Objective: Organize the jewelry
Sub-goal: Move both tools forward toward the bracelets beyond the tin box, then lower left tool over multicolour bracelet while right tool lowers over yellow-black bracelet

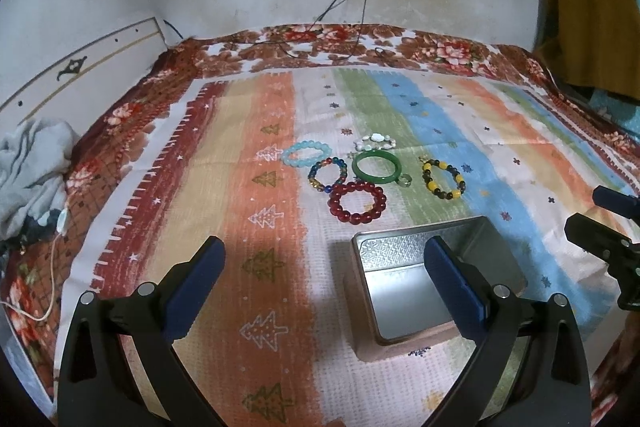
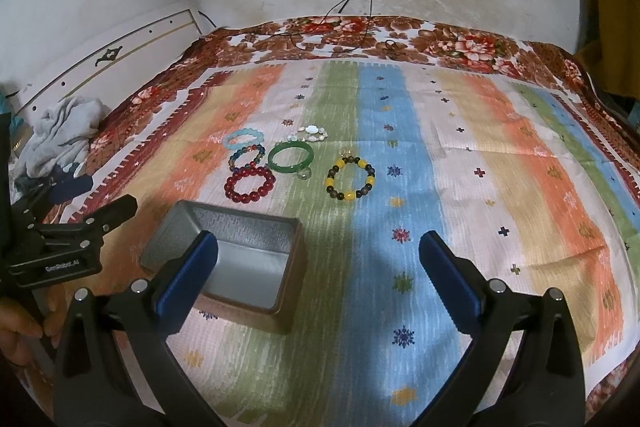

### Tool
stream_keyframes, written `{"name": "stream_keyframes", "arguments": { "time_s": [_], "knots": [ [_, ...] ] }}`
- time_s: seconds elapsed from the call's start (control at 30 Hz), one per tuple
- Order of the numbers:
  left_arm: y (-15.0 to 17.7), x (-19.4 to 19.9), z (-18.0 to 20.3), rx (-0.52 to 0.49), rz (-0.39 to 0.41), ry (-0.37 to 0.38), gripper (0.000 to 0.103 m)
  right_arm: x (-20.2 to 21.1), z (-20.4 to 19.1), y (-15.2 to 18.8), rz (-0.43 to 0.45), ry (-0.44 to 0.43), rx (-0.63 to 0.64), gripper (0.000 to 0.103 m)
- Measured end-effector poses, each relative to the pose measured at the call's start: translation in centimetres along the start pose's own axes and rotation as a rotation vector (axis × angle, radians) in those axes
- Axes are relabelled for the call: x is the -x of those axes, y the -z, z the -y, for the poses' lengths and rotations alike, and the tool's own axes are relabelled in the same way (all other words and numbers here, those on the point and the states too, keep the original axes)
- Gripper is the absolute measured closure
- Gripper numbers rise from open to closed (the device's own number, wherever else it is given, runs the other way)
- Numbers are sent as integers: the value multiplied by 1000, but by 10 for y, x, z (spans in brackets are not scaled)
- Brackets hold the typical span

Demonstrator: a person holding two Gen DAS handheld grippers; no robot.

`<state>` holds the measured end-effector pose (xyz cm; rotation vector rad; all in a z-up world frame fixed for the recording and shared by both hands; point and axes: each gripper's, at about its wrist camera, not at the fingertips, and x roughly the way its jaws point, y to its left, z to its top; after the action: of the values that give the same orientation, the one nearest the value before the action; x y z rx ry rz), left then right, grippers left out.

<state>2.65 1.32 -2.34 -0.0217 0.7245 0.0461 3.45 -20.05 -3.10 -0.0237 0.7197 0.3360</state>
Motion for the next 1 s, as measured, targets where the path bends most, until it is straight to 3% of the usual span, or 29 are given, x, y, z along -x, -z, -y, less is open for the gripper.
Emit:
{"name": "stream_keyframes", "arguments": {
  "time_s": [0.5,0.63,0.77,0.9,1.0],
  "knots": [
    [-31,-17,4,-57,23,-30,6,-18,7,-29,-14,-6,2,4],
    [-34,-24,0,-36,-4,-1,6,-26,10,-41,-6,-3,-6,4],
    [-38,-29,-1,-39,-7,-37,6,-37,12,-50,-17,-11,-12,4],
    [-46,-42,-5,-28,-28,-128,6,-47,15,-57,-30,-6,-19,4],
    [-54,-50,-7,-36,-32,-127,6,-54,19,-62,-34,8,-27,4]
  ]
}}
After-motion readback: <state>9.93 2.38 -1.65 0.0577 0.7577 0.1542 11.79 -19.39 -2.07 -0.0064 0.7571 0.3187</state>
